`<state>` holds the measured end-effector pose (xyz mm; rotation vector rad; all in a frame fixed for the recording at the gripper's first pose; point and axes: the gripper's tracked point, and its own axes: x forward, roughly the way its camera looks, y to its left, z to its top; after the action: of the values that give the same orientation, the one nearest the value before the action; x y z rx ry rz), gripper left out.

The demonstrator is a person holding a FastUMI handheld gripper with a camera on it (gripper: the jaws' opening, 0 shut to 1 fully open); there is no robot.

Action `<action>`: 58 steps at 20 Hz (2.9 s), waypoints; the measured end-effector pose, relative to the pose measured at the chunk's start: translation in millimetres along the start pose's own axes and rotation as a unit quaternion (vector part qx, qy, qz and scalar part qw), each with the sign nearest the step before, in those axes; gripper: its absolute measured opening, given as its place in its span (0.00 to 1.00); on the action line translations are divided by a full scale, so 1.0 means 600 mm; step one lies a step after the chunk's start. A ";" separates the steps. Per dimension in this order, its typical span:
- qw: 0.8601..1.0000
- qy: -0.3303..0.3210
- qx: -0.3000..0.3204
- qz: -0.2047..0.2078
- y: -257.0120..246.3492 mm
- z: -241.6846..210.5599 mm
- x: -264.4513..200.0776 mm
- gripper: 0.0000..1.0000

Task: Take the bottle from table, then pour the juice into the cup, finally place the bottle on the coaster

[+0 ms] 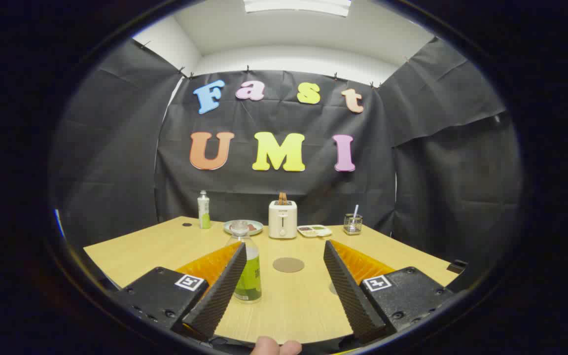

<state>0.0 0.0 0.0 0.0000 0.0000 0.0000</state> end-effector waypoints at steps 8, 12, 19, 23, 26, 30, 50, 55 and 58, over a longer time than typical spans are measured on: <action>1.000 0.004 0.004 0.002 0.006 -0.002 0.002 1.00; 1.000 0.005 0.009 0.005 0.010 -0.004 0.004 1.00; 1.000 0.008 0.005 0.010 0.013 -0.010 0.007 1.00; 1.000 0.013 0.005 0.014 0.015 -0.013 0.009 1.00; 1.000 0.013 0.005 0.013 0.016 -0.014 0.011 1.00; 1.000 0.013 0.004 0.018 0.025 -0.012 0.014 1.00; 0.996 0.059 -0.017 0.057 0.090 -0.074 0.062 1.00; 0.994 0.088 -0.020 0.064 0.109 -0.104 0.090 1.00; 0.992 0.105 -0.020 0.061 0.114 -0.123 0.108 1.00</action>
<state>64.9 68.3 -73.9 -0.0411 0.2100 0.1229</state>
